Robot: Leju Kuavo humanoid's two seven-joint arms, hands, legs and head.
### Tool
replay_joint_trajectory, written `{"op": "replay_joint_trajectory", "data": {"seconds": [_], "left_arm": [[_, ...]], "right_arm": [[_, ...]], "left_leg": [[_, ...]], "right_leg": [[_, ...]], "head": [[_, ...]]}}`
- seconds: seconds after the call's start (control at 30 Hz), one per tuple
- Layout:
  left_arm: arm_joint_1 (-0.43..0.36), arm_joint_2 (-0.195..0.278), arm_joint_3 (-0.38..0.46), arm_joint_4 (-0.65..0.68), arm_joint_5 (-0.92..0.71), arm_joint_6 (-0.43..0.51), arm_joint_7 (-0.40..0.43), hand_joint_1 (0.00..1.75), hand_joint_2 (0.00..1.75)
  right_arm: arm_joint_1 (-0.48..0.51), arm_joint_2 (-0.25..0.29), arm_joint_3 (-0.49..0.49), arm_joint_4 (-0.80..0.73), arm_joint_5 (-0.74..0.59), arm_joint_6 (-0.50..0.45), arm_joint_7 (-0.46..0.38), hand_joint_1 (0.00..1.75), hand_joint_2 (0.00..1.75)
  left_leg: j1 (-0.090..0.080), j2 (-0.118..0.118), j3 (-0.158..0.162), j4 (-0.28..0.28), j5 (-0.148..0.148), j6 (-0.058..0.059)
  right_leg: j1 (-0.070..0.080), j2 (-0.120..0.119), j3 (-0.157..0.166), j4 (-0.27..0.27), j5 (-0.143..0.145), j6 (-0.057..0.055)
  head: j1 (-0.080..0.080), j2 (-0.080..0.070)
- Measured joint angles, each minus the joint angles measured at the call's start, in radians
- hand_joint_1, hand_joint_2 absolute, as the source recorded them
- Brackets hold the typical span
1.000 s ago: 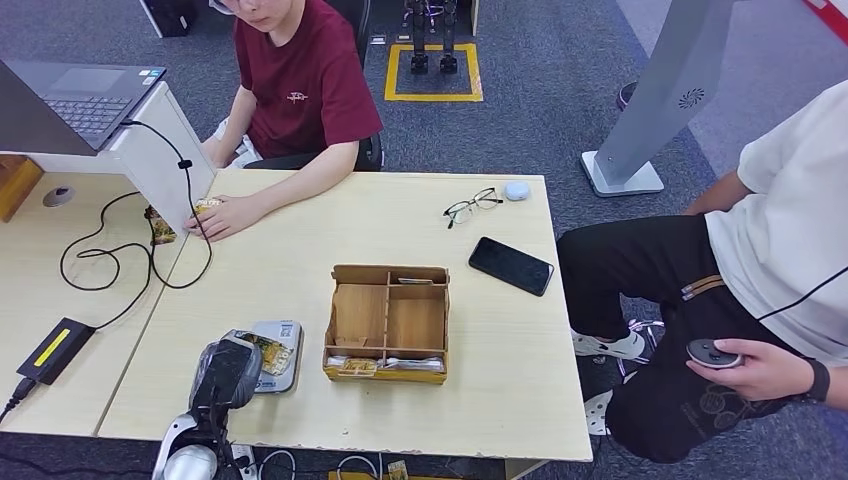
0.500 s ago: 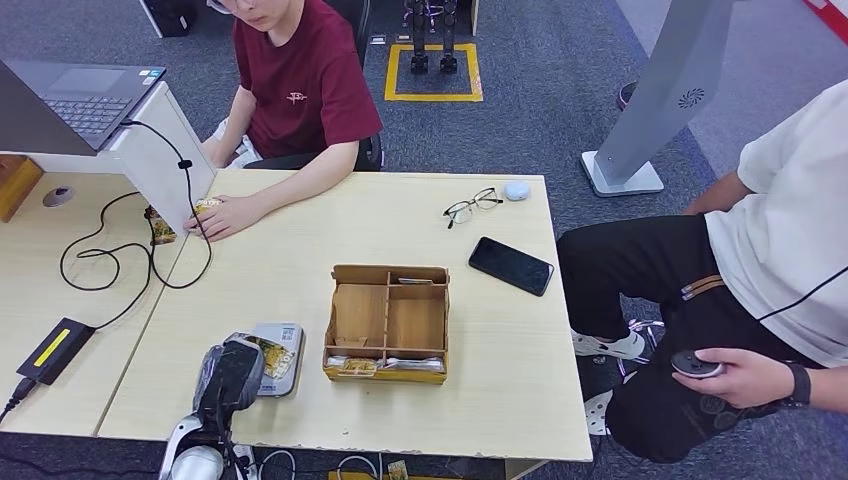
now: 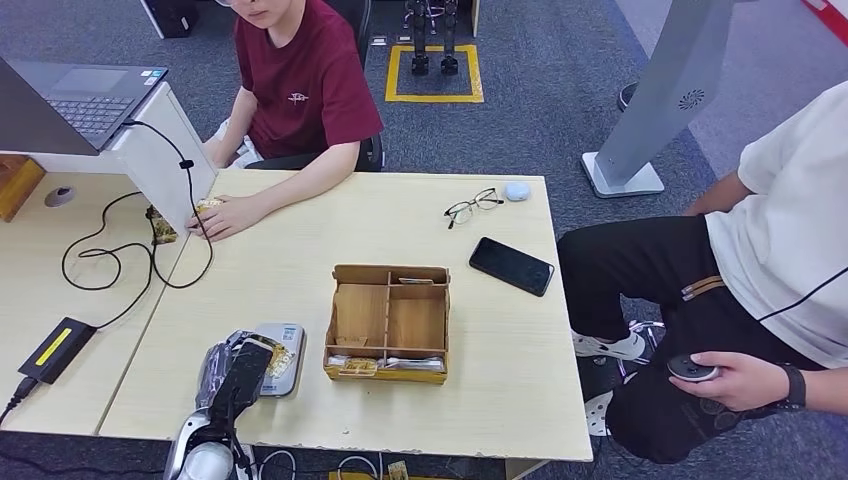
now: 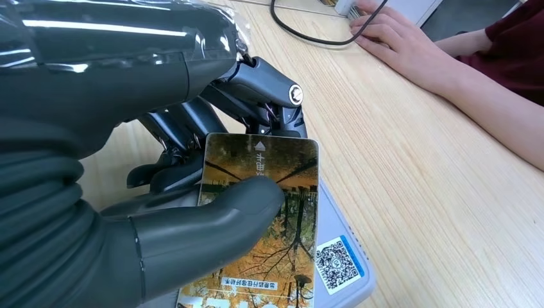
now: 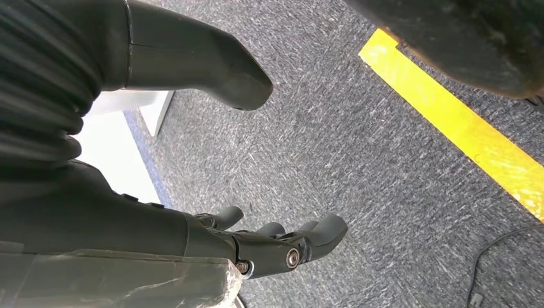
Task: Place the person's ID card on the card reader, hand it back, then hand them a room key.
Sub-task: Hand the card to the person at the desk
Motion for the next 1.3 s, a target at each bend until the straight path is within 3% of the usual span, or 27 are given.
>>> {"op": "replay_joint_trajectory", "data": {"seconds": [0.63, 0.8, 1.0, 1.3], "left_arm": [[-0.021, -0.014, 0.014, 0.034, -0.004, -0.008, -0.001, 1.75, 1.75], [-0.017, -0.018, 0.022, 0.033, 0.046, -0.034, -0.043, 1.75, 1.75], [0.032, -0.021, 0.025, -0.056, 0.198, -0.058, -0.158, 1.75, 1.75], [0.059, -0.022, 0.019, -0.209, 0.186, 0.001, -0.243, 1.75, 1.75]], "right_arm": [[-0.003, 0.0, 0.004, 0.0, 0.001, -0.001, 0.0, 0.0, 1.75], [-0.002, 0.0, 0.005, 0.0, 0.001, -0.001, -0.001, 0.0, 1.75], [0.0, 0.0, 0.005, 0.0, -0.002, -0.007, -0.014, 0.0, 1.75], [0.002, 0.0, 0.005, 0.0, -0.005, -0.009, -0.018, 0.0, 1.75]], "left_leg": [[0.0, 0.0, 0.006, 0.0, 0.0, 0.0], [0.0, 0.0, 0.006, 0.0, 0.0, 0.0], [0.0, 0.0, 0.004, 0.0, 0.0, 0.0], [0.0, 0.0, 0.002, 0.0, 0.0, 0.0]], "right_leg": [[0.0, 0.0, 0.006, 0.0, 0.0, 0.0], [0.0, 0.0, 0.006, 0.0, 0.0, 0.0], [0.0, 0.0, 0.004, 0.0, 0.0, 0.0], [0.0, 0.001, 0.001, 0.0, 0.0, 0.0]], "head": [[0.0, 0.0], [0.0, 0.0], [0.0, 0.0], [0.0, 0.0]]}}
